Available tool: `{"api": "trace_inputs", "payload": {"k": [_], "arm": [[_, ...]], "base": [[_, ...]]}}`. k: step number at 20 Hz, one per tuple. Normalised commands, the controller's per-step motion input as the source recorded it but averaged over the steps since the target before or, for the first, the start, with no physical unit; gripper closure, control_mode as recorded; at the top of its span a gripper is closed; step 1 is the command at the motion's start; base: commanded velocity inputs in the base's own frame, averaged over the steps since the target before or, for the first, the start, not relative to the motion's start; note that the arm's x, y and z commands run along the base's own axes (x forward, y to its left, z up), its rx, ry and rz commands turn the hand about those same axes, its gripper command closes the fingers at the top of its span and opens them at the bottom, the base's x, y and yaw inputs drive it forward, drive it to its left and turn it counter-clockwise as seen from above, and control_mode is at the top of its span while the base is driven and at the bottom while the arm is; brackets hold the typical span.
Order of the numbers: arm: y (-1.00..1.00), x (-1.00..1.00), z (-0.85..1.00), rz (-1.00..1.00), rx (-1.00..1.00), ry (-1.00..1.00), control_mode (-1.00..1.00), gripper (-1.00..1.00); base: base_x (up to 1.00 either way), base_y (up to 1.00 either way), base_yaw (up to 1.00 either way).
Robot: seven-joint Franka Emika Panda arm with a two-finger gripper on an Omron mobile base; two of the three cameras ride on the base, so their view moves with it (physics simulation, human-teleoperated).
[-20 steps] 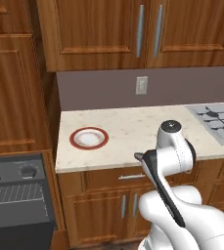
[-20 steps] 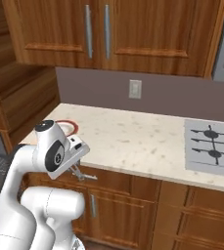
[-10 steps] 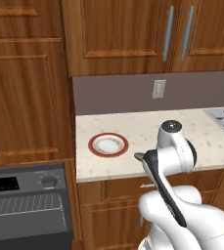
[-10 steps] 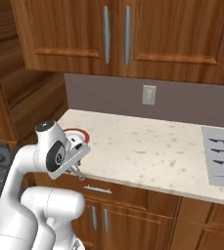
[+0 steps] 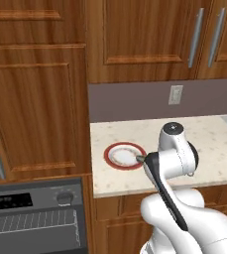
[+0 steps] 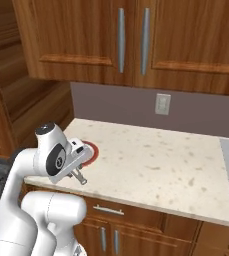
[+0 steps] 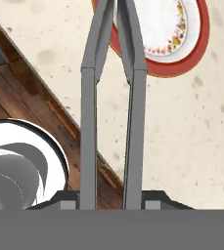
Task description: Pick up the tongs from the counter and place them near the plate next to the oven.
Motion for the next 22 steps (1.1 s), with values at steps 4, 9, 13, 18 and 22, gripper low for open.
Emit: {"api": "trace_inputs", "payload": {"k": [4,9,13,18,22], "arm": [[0.00,0.00,0.00,0.00,0.00,0.00,1.00,1.00],[0.00,0.00,0.00,0.00,0.00,0.00,1.00,1.00],[0.00,0.00,0.00,0.00,0.00,0.00,1.00,1.00],[0.04,0.01,-0.07,0.00,0.00,0.00,-1.00,1.00],[-0.06,0.06,-0.46,0.04,0.00,0.05,-1.00,1.00]], "base": [[0.51,0.30,0.00],[0.37,0.33,0.00],[0.10,0.25,0.00],[0.00,0.00,0.00],[0.00,0.00,0.00]]}}
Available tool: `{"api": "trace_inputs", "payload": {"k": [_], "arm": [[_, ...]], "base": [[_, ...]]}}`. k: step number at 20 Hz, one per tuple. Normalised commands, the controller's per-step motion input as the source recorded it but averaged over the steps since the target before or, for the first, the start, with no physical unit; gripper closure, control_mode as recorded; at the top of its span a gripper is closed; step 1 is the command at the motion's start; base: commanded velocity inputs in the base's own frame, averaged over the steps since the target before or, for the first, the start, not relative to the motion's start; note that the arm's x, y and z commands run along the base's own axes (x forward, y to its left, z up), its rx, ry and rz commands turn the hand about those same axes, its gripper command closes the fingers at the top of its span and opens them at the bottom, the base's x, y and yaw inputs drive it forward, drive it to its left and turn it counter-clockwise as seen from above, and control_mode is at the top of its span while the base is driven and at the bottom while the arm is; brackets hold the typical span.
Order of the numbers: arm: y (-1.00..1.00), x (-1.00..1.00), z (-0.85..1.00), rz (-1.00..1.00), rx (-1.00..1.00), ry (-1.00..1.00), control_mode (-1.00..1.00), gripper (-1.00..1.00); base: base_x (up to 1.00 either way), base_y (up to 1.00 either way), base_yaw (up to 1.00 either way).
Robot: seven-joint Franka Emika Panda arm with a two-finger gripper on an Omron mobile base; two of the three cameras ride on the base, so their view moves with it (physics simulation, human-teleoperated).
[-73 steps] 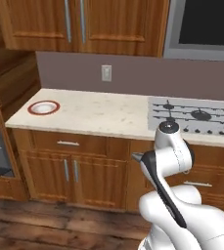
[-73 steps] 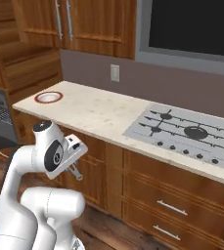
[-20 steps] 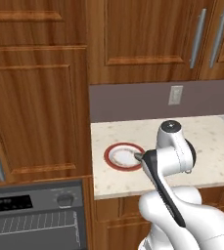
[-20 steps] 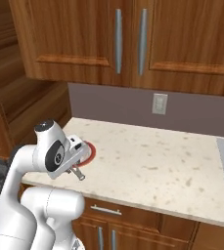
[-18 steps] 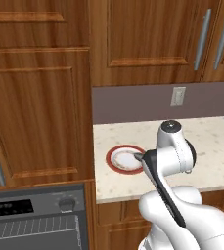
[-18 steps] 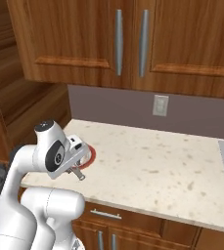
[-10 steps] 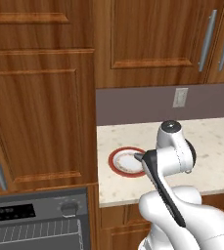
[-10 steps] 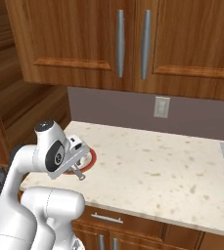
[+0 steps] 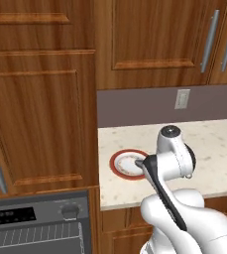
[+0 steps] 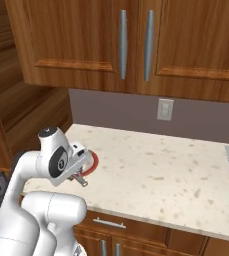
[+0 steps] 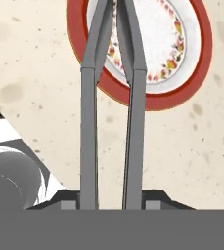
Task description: Pick up the tongs from the counter and place them near the plate next to the oven.
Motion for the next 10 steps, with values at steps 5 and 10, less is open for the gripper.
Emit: {"api": "trace_inputs", "payload": {"k": [5,10], "arm": [[-0.24,0.23,-0.48,0.02,0.00,0.04,-1.00,1.00],[-0.45,0.49,-0.26,0.08,0.00,0.00,-1.00,1.00]], "base": [[0.00,0.00,0.00],[0.00,0.00,0.00]]}}
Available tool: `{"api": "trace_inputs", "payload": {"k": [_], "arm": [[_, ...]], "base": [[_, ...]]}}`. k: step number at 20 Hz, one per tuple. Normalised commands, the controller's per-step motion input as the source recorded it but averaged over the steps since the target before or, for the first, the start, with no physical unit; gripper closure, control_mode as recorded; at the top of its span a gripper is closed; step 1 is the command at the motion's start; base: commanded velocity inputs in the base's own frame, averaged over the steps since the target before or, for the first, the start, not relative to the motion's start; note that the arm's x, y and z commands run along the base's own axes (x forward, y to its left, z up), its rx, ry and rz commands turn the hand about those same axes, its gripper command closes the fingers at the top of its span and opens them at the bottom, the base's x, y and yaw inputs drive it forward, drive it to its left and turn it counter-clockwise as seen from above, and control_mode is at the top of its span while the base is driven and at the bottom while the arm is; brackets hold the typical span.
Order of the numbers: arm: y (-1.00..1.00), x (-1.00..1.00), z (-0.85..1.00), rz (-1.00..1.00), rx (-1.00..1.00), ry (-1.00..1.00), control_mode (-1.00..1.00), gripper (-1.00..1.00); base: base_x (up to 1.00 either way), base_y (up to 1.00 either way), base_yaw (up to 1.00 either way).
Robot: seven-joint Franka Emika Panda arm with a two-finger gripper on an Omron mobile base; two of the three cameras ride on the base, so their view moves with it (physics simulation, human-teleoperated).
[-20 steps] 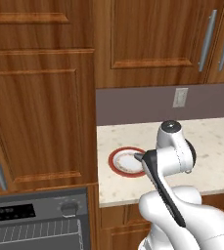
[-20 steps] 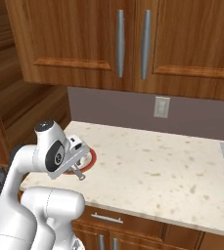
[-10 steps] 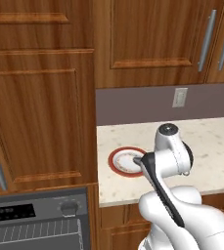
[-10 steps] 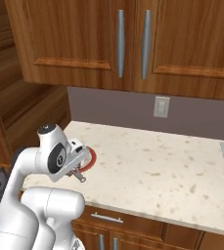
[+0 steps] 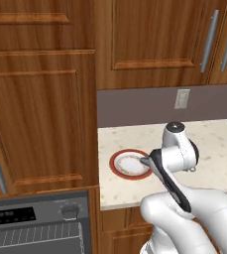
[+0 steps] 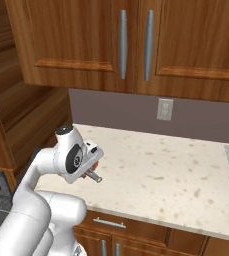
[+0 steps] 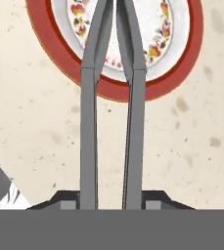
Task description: Pick up the tongs from the counter and place them near the plate next to the oven.
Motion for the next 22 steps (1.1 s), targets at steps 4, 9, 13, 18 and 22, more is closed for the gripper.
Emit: {"api": "trace_inputs", "payload": {"k": [4,9,13,18,22], "arm": [[-0.50,0.39,-0.46,0.13,0.00,0.00,-1.00,1.00],[-0.60,0.07,-0.50,0.23,0.03,0.00,-1.00,1.00],[-0.66,0.04,-0.44,0.26,0.06,0.00,-1.00,1.00],[-0.47,0.15,-0.33,0.19,0.03,0.00,-1.00,1.00],[-0.27,0.19,-0.14,0.13,0.02,0.00,-1.00,1.00]], "base": [[0.00,0.00,0.00],[0.00,0.00,0.00],[0.00,0.00,0.00],[0.00,0.00,0.00],[0.00,0.00,0.00]]}}
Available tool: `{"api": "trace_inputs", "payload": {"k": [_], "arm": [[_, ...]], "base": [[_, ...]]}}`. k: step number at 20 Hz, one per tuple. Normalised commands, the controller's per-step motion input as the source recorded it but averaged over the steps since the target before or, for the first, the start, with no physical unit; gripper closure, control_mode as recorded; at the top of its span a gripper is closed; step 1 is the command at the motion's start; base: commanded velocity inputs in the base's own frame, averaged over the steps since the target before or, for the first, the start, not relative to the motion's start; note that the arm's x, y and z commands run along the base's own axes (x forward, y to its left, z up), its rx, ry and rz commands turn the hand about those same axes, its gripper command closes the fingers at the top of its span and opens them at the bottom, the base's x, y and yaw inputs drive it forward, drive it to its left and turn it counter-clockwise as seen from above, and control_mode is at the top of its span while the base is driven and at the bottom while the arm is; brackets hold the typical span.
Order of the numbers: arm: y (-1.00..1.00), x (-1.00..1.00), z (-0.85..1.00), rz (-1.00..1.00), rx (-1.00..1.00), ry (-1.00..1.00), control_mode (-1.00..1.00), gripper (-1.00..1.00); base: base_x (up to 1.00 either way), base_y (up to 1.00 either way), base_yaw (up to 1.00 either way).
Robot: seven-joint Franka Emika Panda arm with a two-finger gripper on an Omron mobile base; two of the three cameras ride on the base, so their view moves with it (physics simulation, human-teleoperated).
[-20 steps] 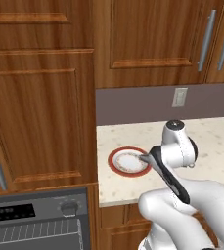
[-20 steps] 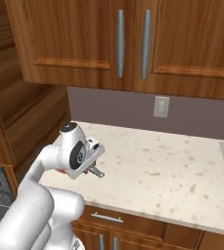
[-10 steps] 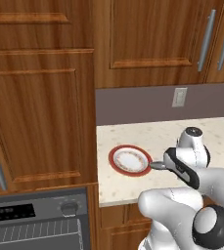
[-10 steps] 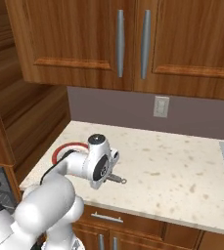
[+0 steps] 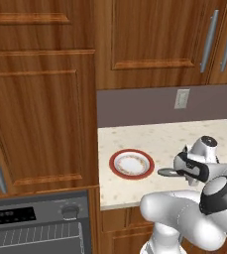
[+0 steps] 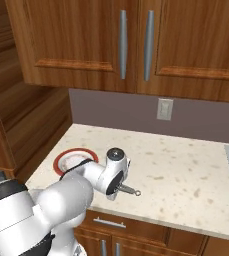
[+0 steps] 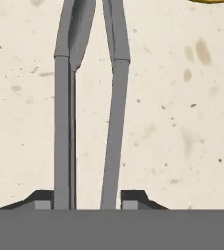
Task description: Pick up the tongs from the counter and place them near the plate next to the oven.
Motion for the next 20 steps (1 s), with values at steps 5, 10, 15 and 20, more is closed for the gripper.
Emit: {"api": "trace_inputs", "payload": {"k": [5,10,15,20], "arm": [[-0.14,0.22,-0.07,0.08,0.01,0.00,-1.00,1.00],[-0.01,0.08,-0.02,0.03,0.00,-0.02,-1.00,-1.00],[-0.17,-0.31,0.07,0.00,0.09,-0.25,-1.00,-1.00],[-0.19,-0.30,0.34,0.00,0.18,-0.29,-1.00,-1.00]], "base": [[0.00,0.00,0.00],[0.00,0.00,0.00],[0.00,0.00,0.00],[0.00,0.00,0.00]]}}
